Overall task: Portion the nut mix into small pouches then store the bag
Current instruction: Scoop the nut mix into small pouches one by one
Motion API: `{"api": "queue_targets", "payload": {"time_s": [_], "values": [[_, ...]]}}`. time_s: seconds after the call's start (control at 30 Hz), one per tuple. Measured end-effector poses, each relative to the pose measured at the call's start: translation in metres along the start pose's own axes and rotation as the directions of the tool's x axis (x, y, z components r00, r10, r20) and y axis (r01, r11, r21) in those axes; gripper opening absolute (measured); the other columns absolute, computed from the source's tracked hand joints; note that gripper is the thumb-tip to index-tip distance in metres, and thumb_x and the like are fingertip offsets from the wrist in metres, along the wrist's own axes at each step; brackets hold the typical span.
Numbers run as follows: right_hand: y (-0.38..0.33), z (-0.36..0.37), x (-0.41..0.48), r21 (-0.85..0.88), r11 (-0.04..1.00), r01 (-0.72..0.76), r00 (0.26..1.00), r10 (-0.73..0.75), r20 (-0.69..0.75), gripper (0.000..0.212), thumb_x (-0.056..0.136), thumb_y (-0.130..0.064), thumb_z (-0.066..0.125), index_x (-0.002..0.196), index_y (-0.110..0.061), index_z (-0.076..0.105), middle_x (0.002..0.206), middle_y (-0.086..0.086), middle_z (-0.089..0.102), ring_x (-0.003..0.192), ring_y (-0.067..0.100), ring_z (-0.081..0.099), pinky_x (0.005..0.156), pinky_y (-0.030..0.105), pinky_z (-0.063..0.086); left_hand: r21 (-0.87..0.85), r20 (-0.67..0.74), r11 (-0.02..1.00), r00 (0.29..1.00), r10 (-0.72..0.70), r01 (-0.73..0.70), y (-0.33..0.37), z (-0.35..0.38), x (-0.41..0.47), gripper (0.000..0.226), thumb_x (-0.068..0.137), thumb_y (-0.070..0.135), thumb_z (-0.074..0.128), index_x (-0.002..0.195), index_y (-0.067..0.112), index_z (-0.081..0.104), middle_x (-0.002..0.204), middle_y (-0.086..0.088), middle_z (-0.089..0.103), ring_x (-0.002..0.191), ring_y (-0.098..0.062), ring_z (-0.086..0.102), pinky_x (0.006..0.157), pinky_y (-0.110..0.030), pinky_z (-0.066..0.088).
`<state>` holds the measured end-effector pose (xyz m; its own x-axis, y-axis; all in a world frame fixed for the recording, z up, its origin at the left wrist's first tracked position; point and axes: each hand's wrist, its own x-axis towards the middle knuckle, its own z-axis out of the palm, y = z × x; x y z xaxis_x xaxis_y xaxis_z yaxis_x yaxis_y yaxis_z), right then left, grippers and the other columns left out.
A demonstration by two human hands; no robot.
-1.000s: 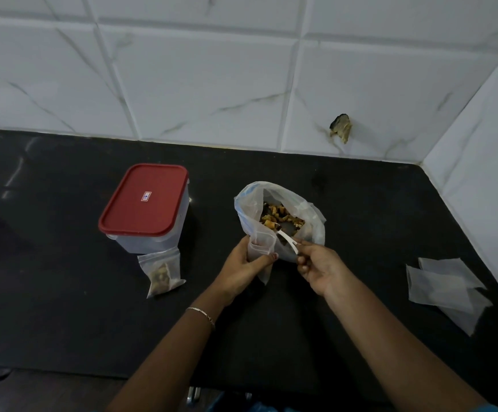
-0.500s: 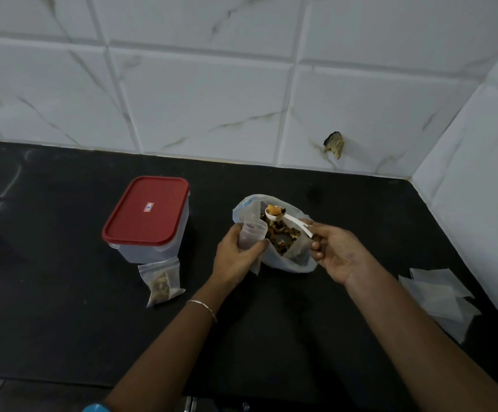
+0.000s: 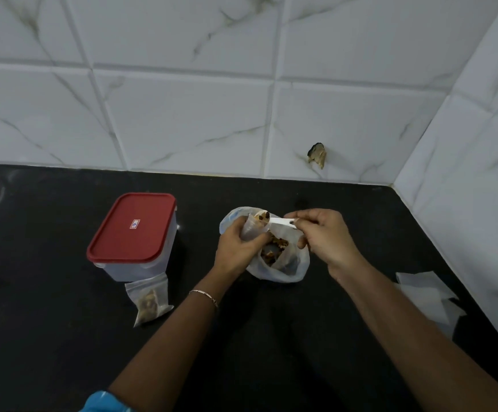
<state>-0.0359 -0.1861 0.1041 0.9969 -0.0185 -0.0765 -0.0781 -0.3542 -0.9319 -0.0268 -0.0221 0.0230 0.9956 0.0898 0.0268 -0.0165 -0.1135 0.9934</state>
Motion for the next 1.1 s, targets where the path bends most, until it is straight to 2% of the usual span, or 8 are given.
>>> {"api": "queue_targets", "payload": {"time_s": [0.2, 0.43, 0.7, 0.77, 0.83, 0.93, 1.0, 1.1], "values": [[-0.002, 0.003, -0.011, -0.709, 0.531, 0.464, 0.825, -0.551, 0.126, 0.029, 0.095, -0.015, 0.055, 0.121, -0.023, 0.064, 0.105, -0.006, 0.054, 0.082, 0.006, 0.052, 0.065, 0.016, 0.04, -0.065, 0.022, 0.998, 1.0, 0.022, -0.021, 0.0, 0.004, 0.003, 0.041, 0.074, 0.035, 0.074, 0.111, 0.02, 0.066, 0.104, 0.001, 0.072, 0.098, -0.013, 0.069, 0.087, -0.039, 0.057], [0.006, 0.004, -0.012, -0.751, 0.348, 0.562, 0.662, -0.733, 0.155, 0.037, 0.074, -0.001, 0.076, 0.108, -0.013, 0.071, 0.1, 0.004, 0.065, 0.076, 0.015, 0.063, 0.061, 0.019, 0.046, -0.152, 0.057, 0.988, 0.998, 0.04, -0.031, -0.001, 0.003, 0.0, 0.036, 0.085, 0.018, 0.072, 0.12, 0.014, 0.061, 0.106, -0.003, 0.072, 0.099, -0.015, 0.069, 0.083, -0.033, 0.057], [0.011, -0.002, -0.015, -0.761, 0.232, 0.606, 0.548, -0.815, 0.188, 0.03, 0.084, -0.014, 0.057, 0.111, -0.009, 0.07, 0.108, 0.008, 0.067, 0.088, 0.02, 0.067, 0.073, 0.029, 0.057, -0.177, 0.048, 0.984, 0.999, 0.019, -0.01, 0.001, 0.004, -0.002, 0.039, 0.084, 0.02, 0.073, 0.12, 0.015, 0.06, 0.107, -0.002, 0.071, 0.098, -0.014, 0.069, 0.082, -0.031, 0.058], [0.014, -0.001, -0.015, -0.753, 0.313, 0.579, 0.591, -0.797, 0.123, 0.031, 0.089, -0.016, 0.05, 0.112, -0.013, 0.071, 0.109, 0.003, 0.067, 0.09, 0.015, 0.065, 0.073, 0.023, 0.053, -0.188, 0.045, 0.982, 0.999, 0.013, -0.004, 0.003, 0.004, -0.004, 0.039, 0.084, 0.02, 0.073, 0.12, 0.014, 0.061, 0.105, -0.003, 0.072, 0.096, -0.013, 0.07, 0.08, -0.03, 0.057], [0.018, 0.001, -0.015, -0.614, 0.587, 0.528, 0.711, -0.7, -0.059, 0.028, 0.093, -0.013, 0.052, 0.112, -0.02, 0.071, 0.107, -0.006, 0.065, 0.091, 0.007, 0.062, 0.073, 0.02, 0.05, -0.193, 0.049, 0.981, 0.999, 0.014, -0.004, 0.004, 0.004, -0.005, 0.039, 0.083, 0.019, 0.074, 0.119, 0.014, 0.061, 0.104, -0.002, 0.072, 0.095, -0.012, 0.07, 0.081, -0.03, 0.057], [0.023, -0.002, -0.012, -0.071, 0.959, 0.274, 0.912, -0.283, -0.297, 0.022, 0.094, -0.01, 0.058, 0.107, -0.022, 0.071, 0.095, -0.01, 0.066, 0.08, 0.002, 0.062, 0.068, 0.019, 0.048, -0.204, 0.041, 0.979, 0.999, -0.009, 0.017, 0.0, 0.001, -0.008, 0.041, 0.081, 0.022, 0.076, 0.119, 0.018, 0.062, 0.107, 0.0, 0.071, 0.099, -0.012, 0.069, 0.084, -0.034, 0.057], [0.035, -0.007, -0.009, 0.188, 0.98, 0.059, 0.956, 0.0, -0.295, 0.019, 0.092, -0.009, 0.059, 0.103, -0.018, 0.072, 0.091, -0.006, 0.067, 0.073, 0.001, 0.06, 0.066, 0.019, 0.047, -0.197, 0.004, 0.98, 0.999, -0.033, 0.033, -0.005, -0.002, -0.012, 0.041, 0.079, 0.025, 0.077, 0.117, 0.019, 0.063, 0.108, 0.0, 0.071, 0.1, -0.012, 0.069, 0.084, -0.035, 0.057], [0.063, -0.007, -0.009, 0.169, 0.976, -0.137, 0.96, 0.173, -0.218, 0.012, 0.088, -0.009, 0.065, 0.096, -0.015, 0.072, 0.094, 0.003, 0.069, 0.077, 0.006, 0.059, 0.065, 0.023, 0.048, -0.201, -0.046, 0.978, 0.997, -0.059, 0.048, -0.014, -0.008, -0.022, 0.036, 0.082, 0.023, 0.075, 0.115, 0.017, 0.062, 0.108, -0.001, 0.07, 0.1, -0.014, 0.068, 0.081, -0.032, 0.058]]}}
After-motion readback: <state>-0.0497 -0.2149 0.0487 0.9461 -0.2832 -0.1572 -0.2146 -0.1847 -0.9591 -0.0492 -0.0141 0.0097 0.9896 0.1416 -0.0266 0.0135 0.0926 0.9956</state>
